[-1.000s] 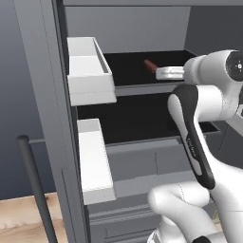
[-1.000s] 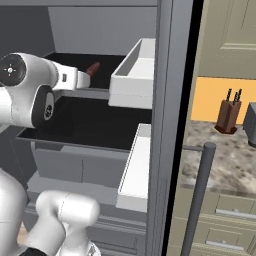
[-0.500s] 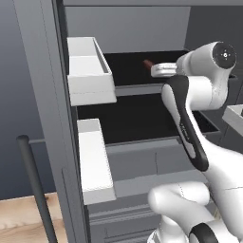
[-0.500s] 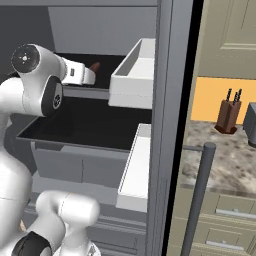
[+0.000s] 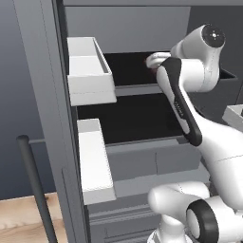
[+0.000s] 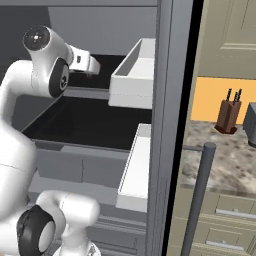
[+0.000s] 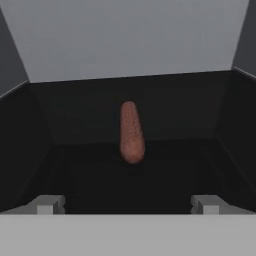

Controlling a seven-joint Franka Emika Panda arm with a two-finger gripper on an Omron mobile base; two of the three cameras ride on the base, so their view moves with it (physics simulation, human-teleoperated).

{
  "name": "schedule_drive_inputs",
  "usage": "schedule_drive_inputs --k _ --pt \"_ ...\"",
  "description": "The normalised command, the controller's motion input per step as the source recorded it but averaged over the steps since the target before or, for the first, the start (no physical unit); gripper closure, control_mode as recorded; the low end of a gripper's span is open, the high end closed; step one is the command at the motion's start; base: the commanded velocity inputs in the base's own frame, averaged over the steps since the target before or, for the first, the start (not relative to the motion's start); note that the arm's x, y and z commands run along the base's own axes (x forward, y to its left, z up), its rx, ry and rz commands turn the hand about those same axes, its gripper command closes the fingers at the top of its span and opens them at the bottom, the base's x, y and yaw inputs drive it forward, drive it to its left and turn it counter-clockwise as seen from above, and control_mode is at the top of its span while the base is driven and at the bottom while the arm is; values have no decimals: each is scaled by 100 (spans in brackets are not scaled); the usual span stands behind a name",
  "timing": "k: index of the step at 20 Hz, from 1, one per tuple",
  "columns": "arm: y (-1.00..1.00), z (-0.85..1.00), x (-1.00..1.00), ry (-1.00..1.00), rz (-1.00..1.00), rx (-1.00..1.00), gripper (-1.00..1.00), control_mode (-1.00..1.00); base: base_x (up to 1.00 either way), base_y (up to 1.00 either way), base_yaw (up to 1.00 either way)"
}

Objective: Move the hot dog bun to the plate on the dining table and place the condiment next to that plate. Then navigate to the fridge and take the sausage and place it on the plate as well.

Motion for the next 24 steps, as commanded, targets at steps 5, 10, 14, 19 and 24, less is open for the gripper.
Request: schedule_drive_inputs --k 5,10,14,19,24 --pt "-1 -1 37 1 0 0 -100 -100 0 0 0" --pt "-2 -10 34 0 0 0 -100 -100 0 0 0" --pt "-4 -25 27 0 0 -2 -100 -100 0 0 0" --pt "-1 -19 20 0 0 0 -100 -100 0 0 0" --pt "0 -18 17 0 0 -1 -100 -100 0 0 0"
